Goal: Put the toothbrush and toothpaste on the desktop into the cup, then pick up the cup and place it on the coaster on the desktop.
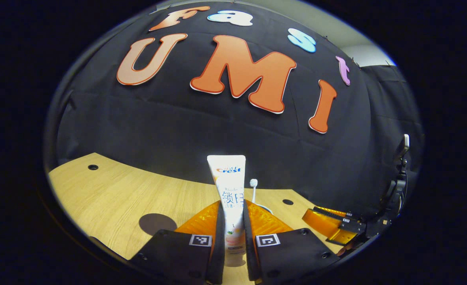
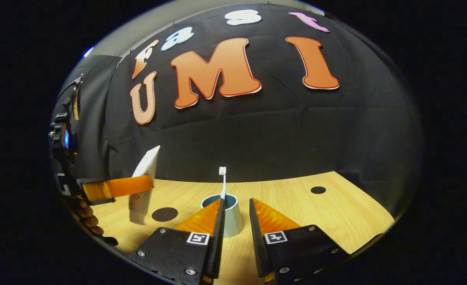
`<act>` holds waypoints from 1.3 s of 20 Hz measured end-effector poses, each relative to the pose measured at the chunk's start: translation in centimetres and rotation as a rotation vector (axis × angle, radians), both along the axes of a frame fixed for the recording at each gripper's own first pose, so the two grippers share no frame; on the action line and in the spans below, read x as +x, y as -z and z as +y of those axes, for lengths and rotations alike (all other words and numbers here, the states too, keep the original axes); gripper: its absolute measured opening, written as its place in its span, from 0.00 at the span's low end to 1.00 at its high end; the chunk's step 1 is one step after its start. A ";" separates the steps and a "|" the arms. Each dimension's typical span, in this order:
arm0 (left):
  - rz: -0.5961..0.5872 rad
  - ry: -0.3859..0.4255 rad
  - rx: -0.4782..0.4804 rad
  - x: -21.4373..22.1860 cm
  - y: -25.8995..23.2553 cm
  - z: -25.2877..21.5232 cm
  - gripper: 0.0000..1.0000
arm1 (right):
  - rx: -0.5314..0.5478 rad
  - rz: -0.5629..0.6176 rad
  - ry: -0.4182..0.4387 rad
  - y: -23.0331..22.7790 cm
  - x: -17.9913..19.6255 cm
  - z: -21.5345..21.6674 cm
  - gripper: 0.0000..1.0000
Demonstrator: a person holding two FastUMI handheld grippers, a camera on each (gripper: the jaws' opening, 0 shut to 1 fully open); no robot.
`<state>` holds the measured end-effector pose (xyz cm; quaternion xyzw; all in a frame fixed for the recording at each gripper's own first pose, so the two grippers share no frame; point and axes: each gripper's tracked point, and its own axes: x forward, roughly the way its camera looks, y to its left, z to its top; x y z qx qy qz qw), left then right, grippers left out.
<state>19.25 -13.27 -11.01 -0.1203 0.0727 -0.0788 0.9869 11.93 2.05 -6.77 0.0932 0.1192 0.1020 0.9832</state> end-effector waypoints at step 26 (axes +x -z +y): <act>-0.246 0.188 0.039 10.6 0.9 -7.5 0.27 | -0.103 -0.013 -0.013 -0.6 -7.9 -1.1 0.69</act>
